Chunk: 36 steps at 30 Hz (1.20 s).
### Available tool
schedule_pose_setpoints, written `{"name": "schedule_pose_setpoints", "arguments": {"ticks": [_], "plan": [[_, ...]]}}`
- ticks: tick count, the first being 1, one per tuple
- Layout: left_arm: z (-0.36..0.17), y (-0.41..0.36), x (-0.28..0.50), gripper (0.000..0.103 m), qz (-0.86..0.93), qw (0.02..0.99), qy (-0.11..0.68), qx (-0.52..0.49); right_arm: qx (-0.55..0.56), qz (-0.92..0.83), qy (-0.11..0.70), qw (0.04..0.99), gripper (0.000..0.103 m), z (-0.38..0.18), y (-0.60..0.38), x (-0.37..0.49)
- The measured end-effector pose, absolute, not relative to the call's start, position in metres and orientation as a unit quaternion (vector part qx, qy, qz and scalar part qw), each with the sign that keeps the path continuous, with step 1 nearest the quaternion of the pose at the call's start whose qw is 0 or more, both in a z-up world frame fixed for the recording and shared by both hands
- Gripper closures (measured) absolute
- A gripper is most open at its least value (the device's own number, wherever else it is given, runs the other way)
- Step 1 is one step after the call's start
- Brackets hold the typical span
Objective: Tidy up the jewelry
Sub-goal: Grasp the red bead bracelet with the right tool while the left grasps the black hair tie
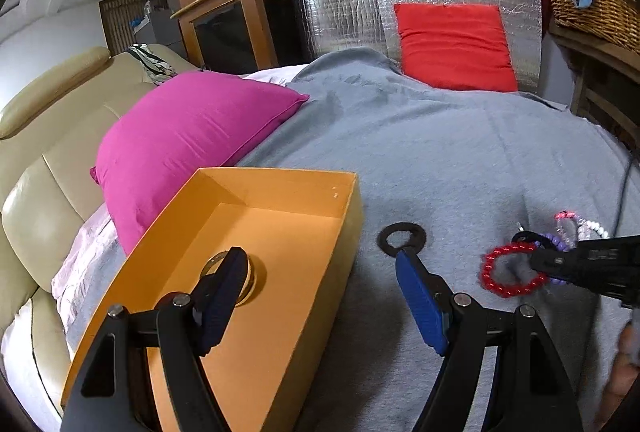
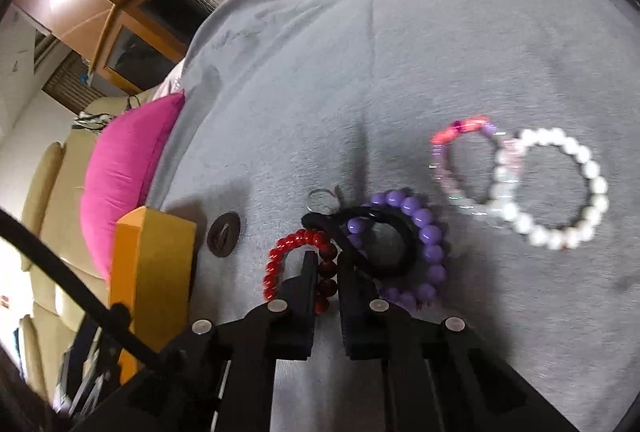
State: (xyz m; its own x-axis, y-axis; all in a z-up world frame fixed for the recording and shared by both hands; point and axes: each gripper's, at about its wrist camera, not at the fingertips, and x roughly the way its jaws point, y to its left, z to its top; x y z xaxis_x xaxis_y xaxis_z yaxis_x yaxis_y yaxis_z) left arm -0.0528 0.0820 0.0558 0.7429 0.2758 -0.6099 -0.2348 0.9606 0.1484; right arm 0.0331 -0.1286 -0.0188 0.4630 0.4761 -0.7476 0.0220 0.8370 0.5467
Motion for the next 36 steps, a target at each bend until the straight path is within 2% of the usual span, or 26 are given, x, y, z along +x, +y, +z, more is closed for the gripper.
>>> {"name": "schedule_pose_setpoints", "arguments": {"ticks": [9,16,21,25,32,33,34,35,36], "plan": [[0.057,0.045,-0.052,0.026,0.089,0.941,0.322,0.057,0.288,0.116,0.472,0.825,0.092,0.009,-0.234,-0.01],[0.046,0.013,-0.037,0.026,0.017,0.934,0.356,0.022,0.329,0.021,0.487,0.809,0.092,-0.013,-0.313,-0.021],[0.039,0.007,-0.016,0.026,-0.039,0.922,0.376,-0.077,0.334,0.025,0.496,0.801,0.092,-0.019,-0.317,-0.023],[0.016,-0.006,0.008,0.026,-0.082,0.89,0.424,-0.15,0.321,0.033,0.505,0.801,0.092,-0.021,-0.303,-0.018],[0.004,-0.018,0.027,0.026,-0.073,0.884,0.429,-0.17,0.316,0.034,0.51,0.799,0.092,-0.027,-0.304,-0.017],[0.003,-0.019,0.029,0.028,-0.067,0.885,0.429,-0.166,0.314,0.034,0.51,0.8,0.092,-0.028,-0.304,-0.019],[0.001,-0.018,0.031,0.044,-0.067,0.886,0.428,-0.168,0.313,0.033,0.51,0.8,0.092,-0.027,-0.304,-0.018],[-0.002,-0.017,0.035,0.065,-0.071,0.883,0.431,-0.17,0.311,0.033,0.511,0.801,0.092,-0.027,-0.304,-0.018],[-0.005,-0.016,0.037,0.072,-0.072,0.88,0.437,-0.17,0.309,0.032,0.511,0.802,0.092,-0.027,-0.304,-0.019]]}}
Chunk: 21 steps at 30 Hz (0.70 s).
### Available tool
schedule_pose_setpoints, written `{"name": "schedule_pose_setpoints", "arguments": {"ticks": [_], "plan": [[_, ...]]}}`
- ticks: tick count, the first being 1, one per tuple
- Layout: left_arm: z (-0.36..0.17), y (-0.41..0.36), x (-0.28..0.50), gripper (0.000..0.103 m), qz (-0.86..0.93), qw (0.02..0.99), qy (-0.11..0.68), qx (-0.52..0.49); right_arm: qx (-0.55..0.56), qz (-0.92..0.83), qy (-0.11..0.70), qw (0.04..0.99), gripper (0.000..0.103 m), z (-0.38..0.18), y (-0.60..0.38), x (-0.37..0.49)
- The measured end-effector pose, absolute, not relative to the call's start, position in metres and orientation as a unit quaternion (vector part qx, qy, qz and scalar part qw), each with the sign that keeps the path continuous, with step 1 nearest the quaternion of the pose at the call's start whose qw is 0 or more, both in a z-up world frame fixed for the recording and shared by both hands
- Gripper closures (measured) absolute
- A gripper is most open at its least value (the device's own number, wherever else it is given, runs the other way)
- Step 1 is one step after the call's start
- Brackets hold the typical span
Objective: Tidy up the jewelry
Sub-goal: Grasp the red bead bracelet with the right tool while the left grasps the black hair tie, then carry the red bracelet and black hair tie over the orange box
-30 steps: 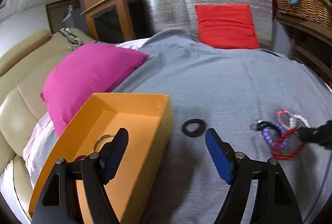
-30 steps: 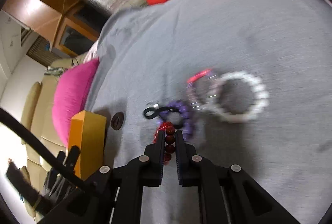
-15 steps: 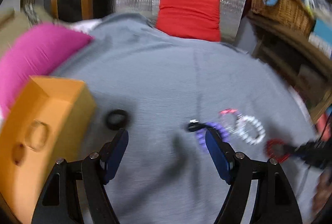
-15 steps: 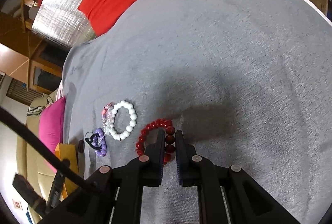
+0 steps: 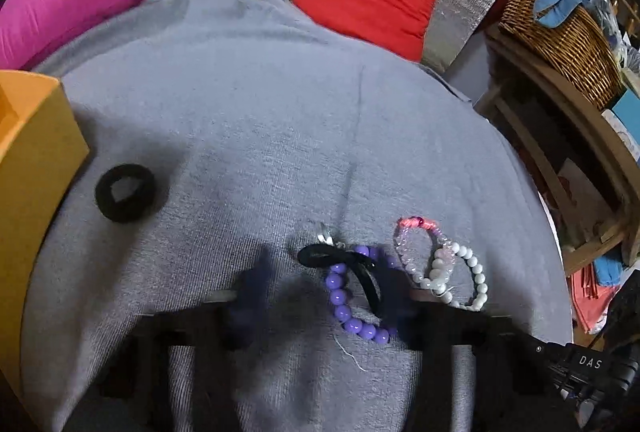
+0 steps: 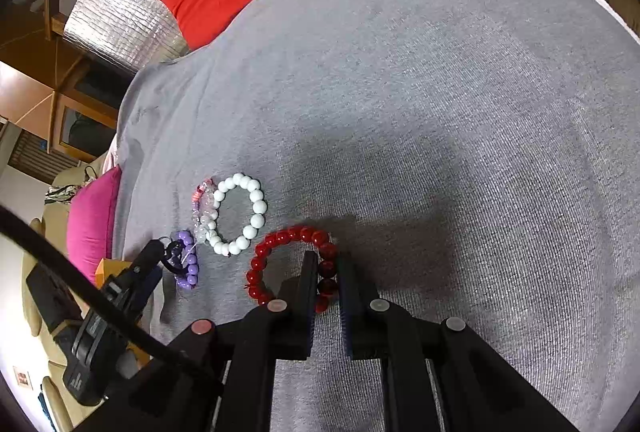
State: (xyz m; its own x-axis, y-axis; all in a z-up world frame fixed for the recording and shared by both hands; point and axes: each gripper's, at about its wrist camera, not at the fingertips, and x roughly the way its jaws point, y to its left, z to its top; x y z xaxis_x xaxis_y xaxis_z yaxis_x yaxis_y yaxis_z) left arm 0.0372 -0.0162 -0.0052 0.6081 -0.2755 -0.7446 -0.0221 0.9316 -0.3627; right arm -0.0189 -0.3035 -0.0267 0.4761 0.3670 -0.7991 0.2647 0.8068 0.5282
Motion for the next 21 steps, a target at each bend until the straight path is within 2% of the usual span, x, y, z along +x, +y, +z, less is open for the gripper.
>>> {"name": "schedule_pose_setpoints", "arguments": {"ticks": [2,5,15,21], "plan": [[-0.007,-0.014,0.037,0.082,-0.071,0.88,0.44,-0.166,0.306,0.031,0.511,0.803,0.092,-0.026,-0.303,-0.019],[-0.003,-0.007,0.035,0.087,-0.079,0.881,0.435,-0.17,0.306,0.03,0.509,0.804,0.092,-0.025,-0.302,-0.019],[0.016,0.015,0.003,0.089,-0.108,0.883,0.422,-0.176,0.316,0.07,0.464,0.824,0.092,-0.003,-0.286,-0.025],[0.026,0.015,-0.011,0.089,-0.095,0.895,0.413,-0.14,0.315,0.094,0.454,0.828,0.092,0.005,-0.276,-0.025]]}}
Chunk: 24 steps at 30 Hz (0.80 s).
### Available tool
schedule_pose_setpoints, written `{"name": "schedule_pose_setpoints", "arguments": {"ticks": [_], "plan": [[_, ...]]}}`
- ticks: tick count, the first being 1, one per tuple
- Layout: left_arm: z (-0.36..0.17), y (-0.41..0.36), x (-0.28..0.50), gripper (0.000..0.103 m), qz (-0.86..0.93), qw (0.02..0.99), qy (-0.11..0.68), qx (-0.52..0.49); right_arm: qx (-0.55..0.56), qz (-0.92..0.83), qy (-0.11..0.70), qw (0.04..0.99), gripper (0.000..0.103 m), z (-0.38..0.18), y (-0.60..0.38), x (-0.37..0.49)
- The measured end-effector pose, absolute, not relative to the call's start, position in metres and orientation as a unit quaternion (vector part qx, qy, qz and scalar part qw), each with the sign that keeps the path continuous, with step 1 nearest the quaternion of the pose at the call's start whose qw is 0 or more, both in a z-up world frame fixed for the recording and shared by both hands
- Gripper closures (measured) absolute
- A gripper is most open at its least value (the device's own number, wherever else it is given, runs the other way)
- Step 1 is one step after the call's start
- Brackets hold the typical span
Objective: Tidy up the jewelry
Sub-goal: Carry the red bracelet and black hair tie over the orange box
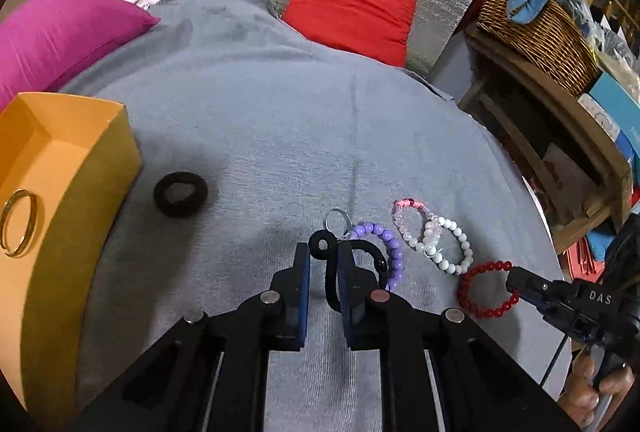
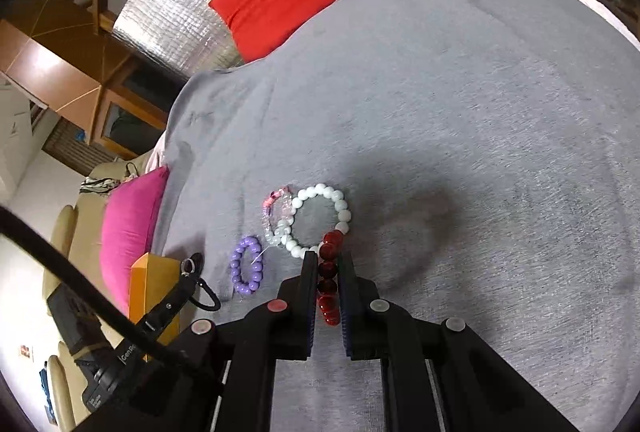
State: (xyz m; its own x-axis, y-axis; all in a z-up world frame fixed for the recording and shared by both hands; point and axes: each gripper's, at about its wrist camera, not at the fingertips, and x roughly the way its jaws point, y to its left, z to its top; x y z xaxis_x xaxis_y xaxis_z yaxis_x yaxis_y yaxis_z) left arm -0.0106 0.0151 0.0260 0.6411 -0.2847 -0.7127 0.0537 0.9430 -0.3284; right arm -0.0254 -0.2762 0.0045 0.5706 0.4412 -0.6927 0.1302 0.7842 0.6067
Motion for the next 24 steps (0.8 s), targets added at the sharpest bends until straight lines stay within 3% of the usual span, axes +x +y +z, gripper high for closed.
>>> {"name": "schedule_pose_setpoints", "arguments": {"ticks": [24], "plan": [[0.058,0.02,-0.044,0.089,-0.077,0.921,0.369,-0.099,0.323,0.167,0.389,0.847,0.092,0.04,-0.254,-0.043]]}}
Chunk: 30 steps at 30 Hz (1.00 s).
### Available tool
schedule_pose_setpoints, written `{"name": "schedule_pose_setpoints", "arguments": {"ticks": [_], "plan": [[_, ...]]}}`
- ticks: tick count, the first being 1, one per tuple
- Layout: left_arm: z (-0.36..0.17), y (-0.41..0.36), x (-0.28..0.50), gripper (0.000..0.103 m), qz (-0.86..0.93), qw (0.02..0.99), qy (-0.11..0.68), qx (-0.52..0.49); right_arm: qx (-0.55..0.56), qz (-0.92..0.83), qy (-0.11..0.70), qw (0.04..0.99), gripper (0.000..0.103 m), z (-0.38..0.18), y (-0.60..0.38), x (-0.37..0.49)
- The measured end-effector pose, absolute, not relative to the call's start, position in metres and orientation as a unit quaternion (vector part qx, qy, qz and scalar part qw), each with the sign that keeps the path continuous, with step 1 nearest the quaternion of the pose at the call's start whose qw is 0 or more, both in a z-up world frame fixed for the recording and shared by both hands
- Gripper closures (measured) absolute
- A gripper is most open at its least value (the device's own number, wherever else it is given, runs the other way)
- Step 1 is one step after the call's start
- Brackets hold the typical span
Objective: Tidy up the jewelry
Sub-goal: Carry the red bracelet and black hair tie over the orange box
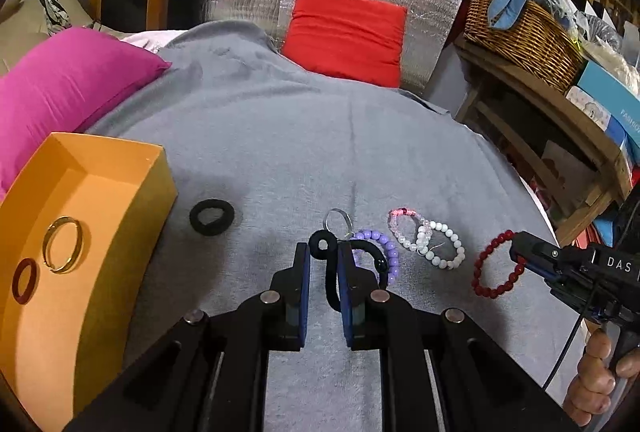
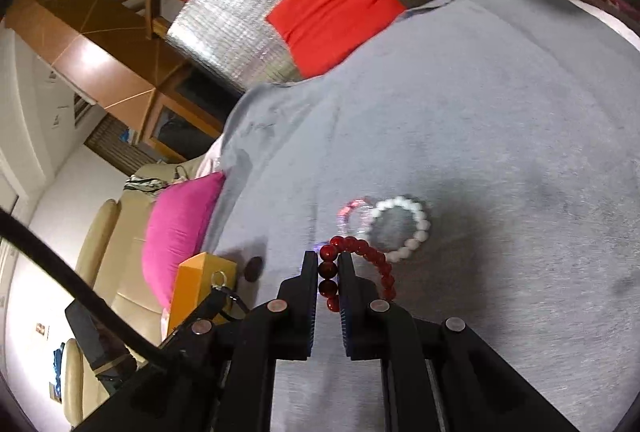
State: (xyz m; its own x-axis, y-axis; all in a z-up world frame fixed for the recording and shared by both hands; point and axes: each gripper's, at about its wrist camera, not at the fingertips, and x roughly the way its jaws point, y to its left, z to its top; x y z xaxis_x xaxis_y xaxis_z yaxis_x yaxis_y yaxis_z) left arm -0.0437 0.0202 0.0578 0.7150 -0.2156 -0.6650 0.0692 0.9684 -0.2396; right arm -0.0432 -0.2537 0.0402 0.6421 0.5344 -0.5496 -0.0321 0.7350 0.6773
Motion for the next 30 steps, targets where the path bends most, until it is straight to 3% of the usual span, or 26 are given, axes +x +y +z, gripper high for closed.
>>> {"name": "schedule_pose_setpoints", "arguments": {"ticks": [30], "plan": [[0.102,0.135,-0.103,0.089,0.041,0.956,0.278,-0.087,0.286,0.341,0.325,0.834,0.092,0.068,-0.073,-0.043]]}}
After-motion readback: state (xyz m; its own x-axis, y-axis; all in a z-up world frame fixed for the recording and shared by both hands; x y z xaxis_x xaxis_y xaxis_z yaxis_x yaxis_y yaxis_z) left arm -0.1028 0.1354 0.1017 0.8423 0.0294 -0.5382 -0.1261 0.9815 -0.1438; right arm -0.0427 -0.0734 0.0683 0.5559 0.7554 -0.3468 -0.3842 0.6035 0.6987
